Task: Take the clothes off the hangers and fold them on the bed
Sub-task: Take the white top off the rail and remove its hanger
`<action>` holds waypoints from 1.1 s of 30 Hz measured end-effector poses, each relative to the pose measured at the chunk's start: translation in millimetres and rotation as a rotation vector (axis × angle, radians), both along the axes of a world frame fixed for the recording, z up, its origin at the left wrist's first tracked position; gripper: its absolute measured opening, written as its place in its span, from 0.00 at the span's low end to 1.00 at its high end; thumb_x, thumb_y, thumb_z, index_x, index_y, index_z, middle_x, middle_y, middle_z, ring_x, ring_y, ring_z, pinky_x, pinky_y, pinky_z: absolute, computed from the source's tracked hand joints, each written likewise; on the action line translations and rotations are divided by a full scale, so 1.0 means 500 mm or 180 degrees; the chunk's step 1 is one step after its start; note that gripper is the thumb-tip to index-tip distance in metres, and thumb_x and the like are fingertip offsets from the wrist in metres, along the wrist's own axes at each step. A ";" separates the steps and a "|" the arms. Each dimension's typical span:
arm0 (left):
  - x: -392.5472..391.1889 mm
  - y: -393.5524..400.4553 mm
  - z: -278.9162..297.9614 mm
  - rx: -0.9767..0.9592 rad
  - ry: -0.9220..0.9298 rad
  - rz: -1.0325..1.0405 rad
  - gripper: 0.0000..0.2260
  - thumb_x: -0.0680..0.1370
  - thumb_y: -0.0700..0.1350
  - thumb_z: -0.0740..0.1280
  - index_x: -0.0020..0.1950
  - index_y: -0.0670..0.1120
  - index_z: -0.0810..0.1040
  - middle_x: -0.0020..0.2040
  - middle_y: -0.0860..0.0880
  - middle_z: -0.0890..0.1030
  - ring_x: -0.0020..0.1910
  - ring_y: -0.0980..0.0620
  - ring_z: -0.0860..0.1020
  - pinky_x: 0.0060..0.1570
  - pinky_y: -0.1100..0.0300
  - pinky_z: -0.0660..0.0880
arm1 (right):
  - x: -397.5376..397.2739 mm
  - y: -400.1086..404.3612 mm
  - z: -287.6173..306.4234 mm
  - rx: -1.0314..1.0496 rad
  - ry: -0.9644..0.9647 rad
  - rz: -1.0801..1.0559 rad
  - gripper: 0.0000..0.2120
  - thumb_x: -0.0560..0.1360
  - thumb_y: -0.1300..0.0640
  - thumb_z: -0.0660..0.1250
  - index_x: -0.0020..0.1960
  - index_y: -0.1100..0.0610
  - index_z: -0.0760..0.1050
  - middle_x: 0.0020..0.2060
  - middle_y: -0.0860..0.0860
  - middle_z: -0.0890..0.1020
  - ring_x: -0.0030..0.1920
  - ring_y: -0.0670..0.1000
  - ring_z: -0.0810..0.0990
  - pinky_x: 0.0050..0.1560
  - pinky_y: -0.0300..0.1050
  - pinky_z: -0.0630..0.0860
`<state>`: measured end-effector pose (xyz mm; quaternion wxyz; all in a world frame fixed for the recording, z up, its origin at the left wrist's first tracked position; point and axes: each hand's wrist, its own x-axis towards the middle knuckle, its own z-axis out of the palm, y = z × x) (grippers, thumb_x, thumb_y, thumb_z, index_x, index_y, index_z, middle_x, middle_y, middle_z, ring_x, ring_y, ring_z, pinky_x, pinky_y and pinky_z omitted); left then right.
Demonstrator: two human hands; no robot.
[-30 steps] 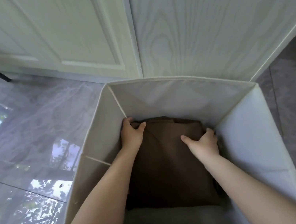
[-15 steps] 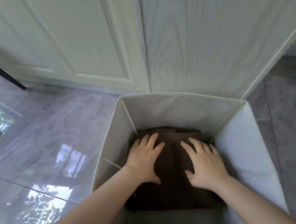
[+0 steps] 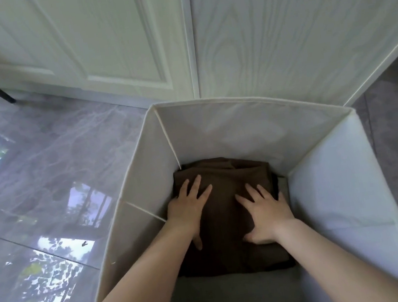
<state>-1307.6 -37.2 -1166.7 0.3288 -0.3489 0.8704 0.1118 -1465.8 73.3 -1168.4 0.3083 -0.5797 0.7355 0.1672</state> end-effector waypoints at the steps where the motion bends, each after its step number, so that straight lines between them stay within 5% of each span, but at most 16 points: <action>1: -0.005 -0.001 -0.004 0.0028 -0.0046 0.0014 0.63 0.59 0.52 0.81 0.76 0.55 0.35 0.75 0.49 0.31 0.76 0.43 0.37 0.69 0.46 0.60 | 0.001 -0.001 -0.007 0.0017 -0.0001 -0.0021 0.48 0.68 0.39 0.69 0.77 0.44 0.42 0.77 0.51 0.40 0.76 0.56 0.40 0.71 0.66 0.47; 6: -0.017 -0.006 -0.007 0.0064 -0.0235 0.0025 0.64 0.58 0.51 0.82 0.76 0.55 0.35 0.75 0.48 0.31 0.75 0.43 0.37 0.70 0.46 0.61 | 0.008 -0.007 -0.005 0.0095 0.0113 0.0014 0.48 0.68 0.39 0.69 0.77 0.46 0.42 0.77 0.52 0.41 0.76 0.58 0.41 0.71 0.67 0.47; 10: -0.019 -0.004 0.030 0.0085 -0.0239 -0.0070 0.60 0.60 0.55 0.80 0.77 0.53 0.38 0.77 0.47 0.35 0.76 0.41 0.40 0.74 0.46 0.51 | 0.006 -0.007 0.043 -0.0012 -0.0031 -0.0186 0.47 0.68 0.37 0.68 0.77 0.47 0.46 0.77 0.51 0.45 0.76 0.57 0.46 0.72 0.65 0.50; 14: -0.035 -0.008 0.112 0.0184 0.1298 0.0691 0.33 0.69 0.59 0.72 0.71 0.52 0.67 0.73 0.50 0.62 0.72 0.46 0.61 0.68 0.51 0.65 | -0.003 -0.018 0.131 -0.1032 -0.0323 -0.0625 0.35 0.72 0.38 0.65 0.74 0.49 0.59 0.71 0.50 0.65 0.70 0.54 0.65 0.67 0.54 0.66; 17: -0.041 -0.006 0.209 -0.0282 0.2657 0.1039 0.19 0.75 0.61 0.64 0.62 0.54 0.76 0.61 0.54 0.75 0.61 0.53 0.73 0.57 0.55 0.73 | 0.002 -0.043 0.228 -0.1998 -0.0871 -0.1278 0.20 0.71 0.44 0.67 0.61 0.47 0.73 0.50 0.44 0.80 0.54 0.49 0.79 0.54 0.46 0.76; 21: -0.019 -0.035 0.377 -0.0625 0.3658 0.1013 0.19 0.75 0.63 0.62 0.58 0.52 0.79 0.53 0.57 0.78 0.53 0.55 0.76 0.50 0.60 0.72 | 0.020 -0.090 0.368 -0.2829 -0.1326 -0.1469 0.07 0.70 0.54 0.70 0.48 0.47 0.78 0.34 0.42 0.78 0.38 0.49 0.79 0.46 0.49 0.77; 26: 0.061 -0.083 0.600 -0.1341 0.4973 0.1744 0.10 0.68 0.58 0.68 0.37 0.53 0.75 0.32 0.57 0.76 0.29 0.55 0.74 0.32 0.67 0.70 | 0.106 -0.184 0.604 -0.3278 -0.2167 -0.1328 0.03 0.70 0.52 0.68 0.38 0.46 0.77 0.26 0.44 0.77 0.31 0.50 0.77 0.37 0.48 0.74; 33: 0.189 -0.081 0.928 -0.1795 0.5427 0.2602 0.18 0.70 0.45 0.71 0.28 0.51 0.62 0.22 0.57 0.67 0.23 0.58 0.63 0.28 0.70 0.60 | 0.241 -0.232 0.963 -0.3268 -0.2849 -0.1044 0.06 0.72 0.59 0.67 0.36 0.57 0.79 0.23 0.45 0.73 0.28 0.46 0.71 0.34 0.43 0.69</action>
